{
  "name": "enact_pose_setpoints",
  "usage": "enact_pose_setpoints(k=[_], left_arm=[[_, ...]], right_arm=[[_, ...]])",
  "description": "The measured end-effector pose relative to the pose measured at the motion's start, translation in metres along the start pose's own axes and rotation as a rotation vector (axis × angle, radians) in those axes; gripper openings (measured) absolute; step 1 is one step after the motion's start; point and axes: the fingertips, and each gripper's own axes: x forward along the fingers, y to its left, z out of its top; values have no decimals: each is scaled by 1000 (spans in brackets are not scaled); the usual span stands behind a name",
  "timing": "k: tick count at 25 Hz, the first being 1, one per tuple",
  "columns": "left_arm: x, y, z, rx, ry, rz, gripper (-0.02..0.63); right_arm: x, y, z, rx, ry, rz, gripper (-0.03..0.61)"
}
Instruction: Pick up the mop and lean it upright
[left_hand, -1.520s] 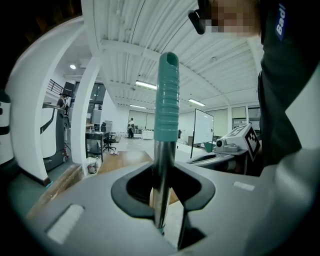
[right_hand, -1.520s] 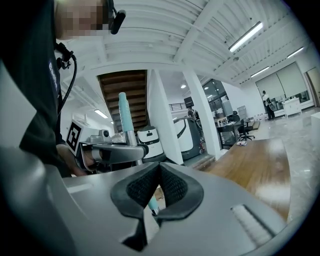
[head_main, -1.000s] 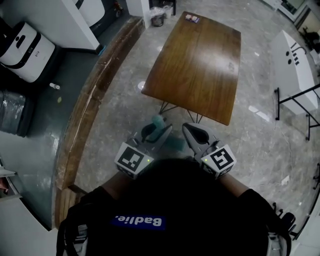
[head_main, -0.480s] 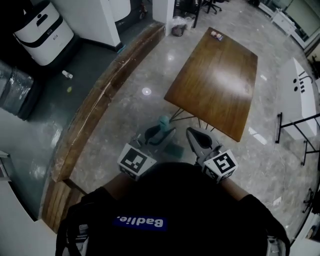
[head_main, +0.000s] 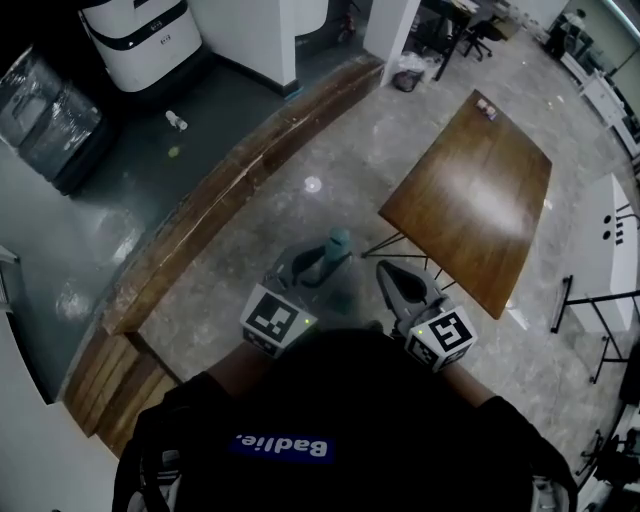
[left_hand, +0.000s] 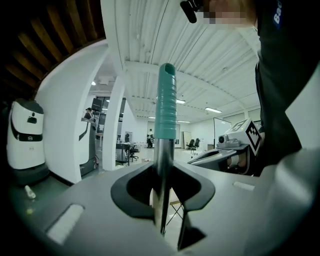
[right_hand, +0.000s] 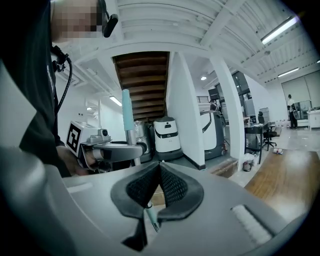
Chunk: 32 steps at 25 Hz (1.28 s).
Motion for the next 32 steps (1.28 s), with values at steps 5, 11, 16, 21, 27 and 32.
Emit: enact_pose_setpoints(k=[5, 11, 16, 21, 27, 32], left_arm=[[-26, 47, 0, 13, -1, 123, 107], [-46, 94, 10, 23, -1, 247, 107], [-48, 134, 16, 25, -3, 328, 107], [-30, 179, 10, 8, 16, 392, 107], [4, 225, 14, -18, 16, 475, 107], [34, 261, 16, -47, 35, 531, 107]], right_arm=[[39, 17, 6, -17, 17, 91, 5], [88, 27, 13, -11, 20, 215, 5], [132, 24, 23, -29, 26, 308, 5], [178, -5, 31, -47, 45, 370, 5], [226, -65, 45, -13, 63, 415, 5], [259, -102, 52, -5, 63, 462, 5]])
